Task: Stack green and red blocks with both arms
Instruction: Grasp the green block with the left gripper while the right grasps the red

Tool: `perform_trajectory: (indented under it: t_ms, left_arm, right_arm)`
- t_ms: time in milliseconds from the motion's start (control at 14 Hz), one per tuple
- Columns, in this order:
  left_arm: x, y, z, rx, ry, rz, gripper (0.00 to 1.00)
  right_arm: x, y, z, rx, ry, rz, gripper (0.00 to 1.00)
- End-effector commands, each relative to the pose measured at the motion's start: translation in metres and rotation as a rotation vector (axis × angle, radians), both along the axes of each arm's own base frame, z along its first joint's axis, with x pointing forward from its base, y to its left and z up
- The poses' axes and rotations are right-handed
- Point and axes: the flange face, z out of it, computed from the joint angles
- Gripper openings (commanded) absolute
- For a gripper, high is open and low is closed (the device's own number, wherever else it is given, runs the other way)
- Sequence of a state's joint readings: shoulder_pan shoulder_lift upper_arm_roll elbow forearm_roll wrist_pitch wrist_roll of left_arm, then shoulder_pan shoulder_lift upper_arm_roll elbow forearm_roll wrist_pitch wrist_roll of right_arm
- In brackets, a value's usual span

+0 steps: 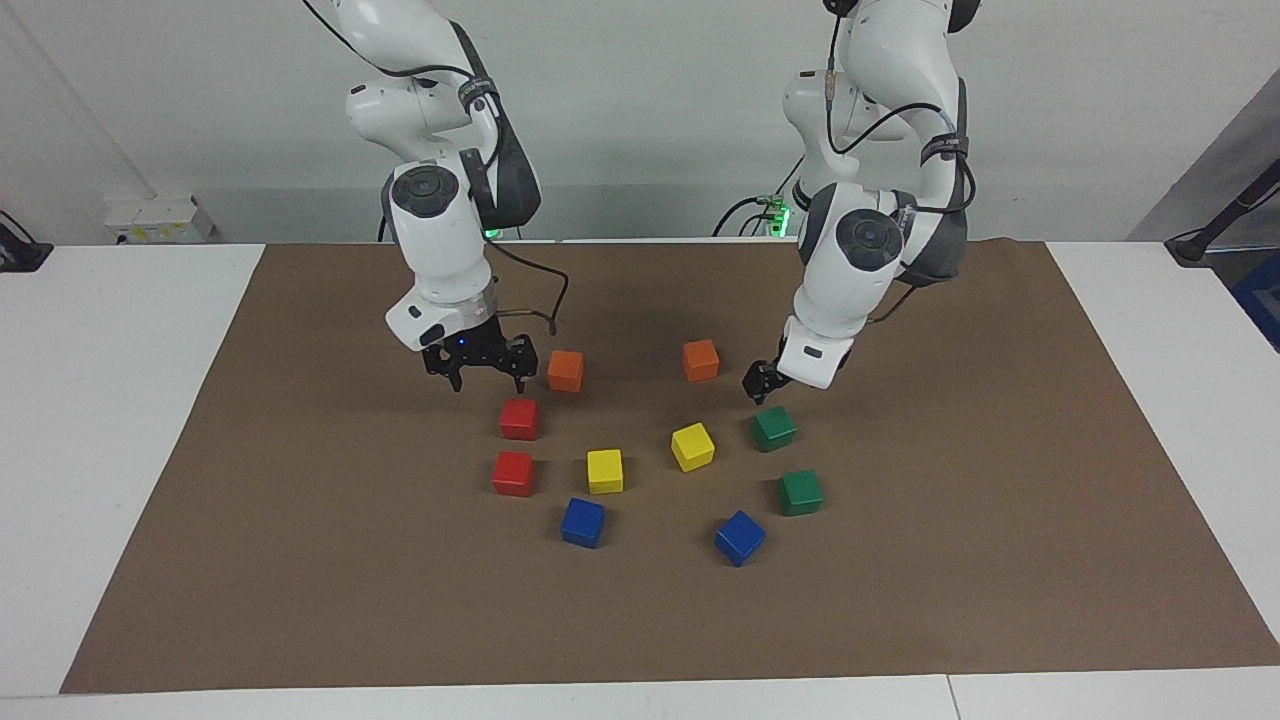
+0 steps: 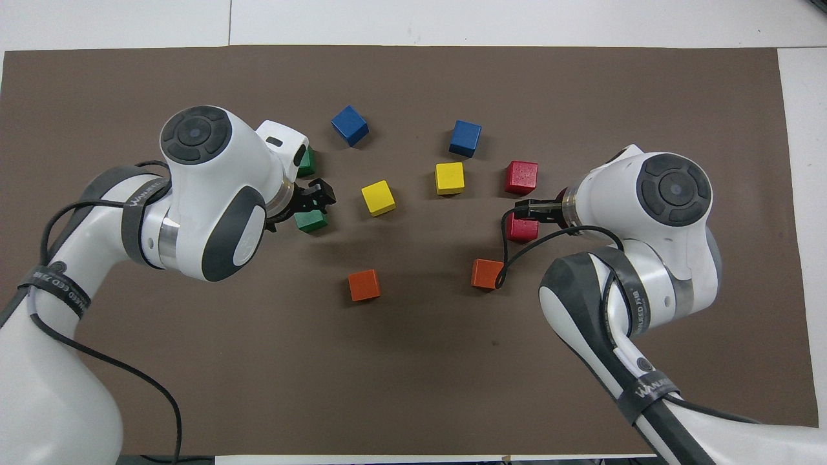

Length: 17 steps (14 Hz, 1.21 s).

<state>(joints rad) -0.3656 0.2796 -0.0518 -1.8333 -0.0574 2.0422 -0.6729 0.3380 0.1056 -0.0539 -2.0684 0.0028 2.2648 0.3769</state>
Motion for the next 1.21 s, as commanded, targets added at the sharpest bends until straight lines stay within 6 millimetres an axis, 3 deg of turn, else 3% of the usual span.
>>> perform_trajectory:
  t_ms: [0,286,714,929,1000,1071,1143]
  left_arm:
    - [0.013,-0.003,-0.018,0.028,-0.006,0.037,1.00]
    - [0.018,-0.005,-0.050,0.014,-0.033,0.043,1.00]
    - [0.017,-0.004,-0.068,0.013,-0.035,0.044,1.00]
    - [0.016,-0.002,-0.070,0.014,-0.032,0.039,0.98]
    - [0.016,-0.001,-0.070,0.013,-0.034,0.034,0.90]
    - [0.015,-0.002,-0.071,0.014,-0.032,0.031,0.65]
    - [0.010,-0.003,-0.075,0.015,-0.030,0.027,0.25]
  right_arm:
    - [0.004,0.002,-0.014,0.011,-0.036,-0.048,1.00]
    - [0.006,0.003,-0.038,0.009,-0.019,-0.088,1.00]
    - [-0.003,0.017,-0.069,0.018,-0.037,-0.091,1.00]
    - [-0.005,0.028,-0.072,0.026,-0.049,-0.094,1.00]
    - [-0.005,0.028,-0.072,0.026,-0.050,-0.094,1.00]
    - [-0.005,0.028,-0.073,0.026,-0.049,-0.094,1.00]
    - [-0.008,0.027,-0.078,0.023,-0.042,-0.095,0.96]
